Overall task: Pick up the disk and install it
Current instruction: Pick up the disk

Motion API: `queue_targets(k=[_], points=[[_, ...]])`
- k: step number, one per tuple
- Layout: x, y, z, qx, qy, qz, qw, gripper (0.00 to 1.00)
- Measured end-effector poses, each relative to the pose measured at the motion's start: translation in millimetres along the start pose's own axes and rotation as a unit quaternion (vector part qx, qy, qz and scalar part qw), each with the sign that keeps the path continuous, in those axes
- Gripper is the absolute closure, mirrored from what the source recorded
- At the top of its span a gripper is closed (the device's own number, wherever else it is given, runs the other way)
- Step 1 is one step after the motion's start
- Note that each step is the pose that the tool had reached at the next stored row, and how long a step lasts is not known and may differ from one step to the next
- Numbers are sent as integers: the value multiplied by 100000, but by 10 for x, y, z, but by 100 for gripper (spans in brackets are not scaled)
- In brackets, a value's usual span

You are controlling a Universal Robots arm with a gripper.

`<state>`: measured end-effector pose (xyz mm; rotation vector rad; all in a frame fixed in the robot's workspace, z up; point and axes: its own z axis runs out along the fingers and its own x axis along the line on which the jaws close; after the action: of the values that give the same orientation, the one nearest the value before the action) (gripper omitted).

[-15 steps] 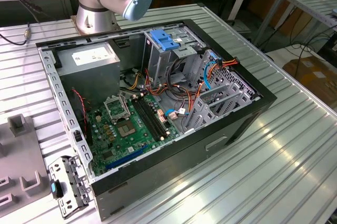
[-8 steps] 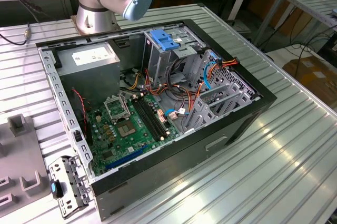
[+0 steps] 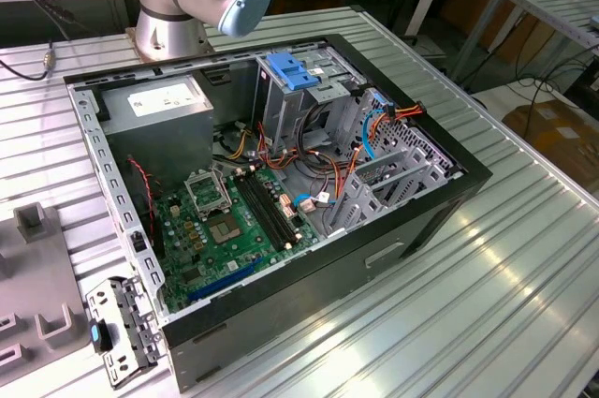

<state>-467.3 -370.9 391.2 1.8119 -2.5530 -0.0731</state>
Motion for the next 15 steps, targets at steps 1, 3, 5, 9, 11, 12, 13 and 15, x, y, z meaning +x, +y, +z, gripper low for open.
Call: queue_targets(k=[1,3,5,9,11,12,13,15], points=[[0,0,0,-1,3,-38,100000,89],[0,0,0,-4,6,-122,100000,89],[0,0,0,-8,20,-456,99999,89],[-2,1,6,38,148,-4215,99911,83],[-12,3,27,232,144,-5713,99836,71],[-23,6,52,296,165,-6953,99757,64],[-24,5,67,289,197,-7740,99699,58],[-25,5,93,247,273,-9631,99534,46]])
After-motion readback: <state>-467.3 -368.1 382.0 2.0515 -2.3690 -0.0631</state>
